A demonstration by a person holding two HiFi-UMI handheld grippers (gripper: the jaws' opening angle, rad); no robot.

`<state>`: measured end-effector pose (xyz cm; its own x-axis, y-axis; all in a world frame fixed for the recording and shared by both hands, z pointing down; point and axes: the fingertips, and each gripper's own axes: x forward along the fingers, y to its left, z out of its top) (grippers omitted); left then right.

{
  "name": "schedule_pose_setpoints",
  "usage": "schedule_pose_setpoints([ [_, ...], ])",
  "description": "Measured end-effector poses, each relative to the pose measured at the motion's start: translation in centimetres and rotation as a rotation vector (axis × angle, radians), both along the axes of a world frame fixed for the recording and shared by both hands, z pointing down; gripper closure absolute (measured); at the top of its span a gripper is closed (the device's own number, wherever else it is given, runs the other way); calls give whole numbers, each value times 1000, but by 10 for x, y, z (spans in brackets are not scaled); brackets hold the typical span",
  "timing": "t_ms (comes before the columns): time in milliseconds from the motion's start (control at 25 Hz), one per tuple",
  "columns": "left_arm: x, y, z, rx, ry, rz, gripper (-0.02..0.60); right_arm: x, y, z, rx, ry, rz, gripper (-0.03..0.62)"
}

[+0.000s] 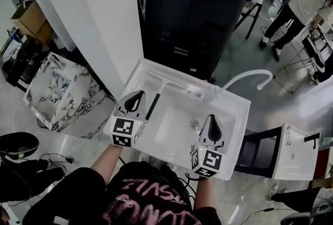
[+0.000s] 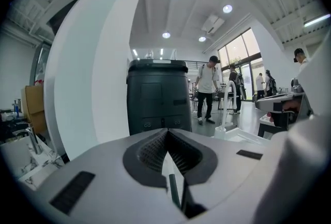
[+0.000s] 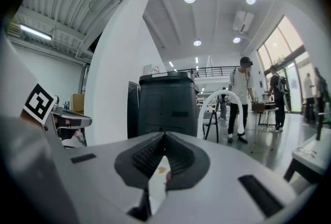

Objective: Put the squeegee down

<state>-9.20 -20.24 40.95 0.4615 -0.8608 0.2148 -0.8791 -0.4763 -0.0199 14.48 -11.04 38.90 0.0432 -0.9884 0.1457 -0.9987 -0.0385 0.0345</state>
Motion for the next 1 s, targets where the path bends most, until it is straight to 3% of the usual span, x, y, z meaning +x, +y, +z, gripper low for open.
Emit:
schedule_pose_setpoints([
  [640,14,-3,-46,104,23,40,571,13,-1,-37,74,46,36,574],
  [1000,19,-3,-49,115,45,51,571,14,-4,-41,92,45,31,574],
])
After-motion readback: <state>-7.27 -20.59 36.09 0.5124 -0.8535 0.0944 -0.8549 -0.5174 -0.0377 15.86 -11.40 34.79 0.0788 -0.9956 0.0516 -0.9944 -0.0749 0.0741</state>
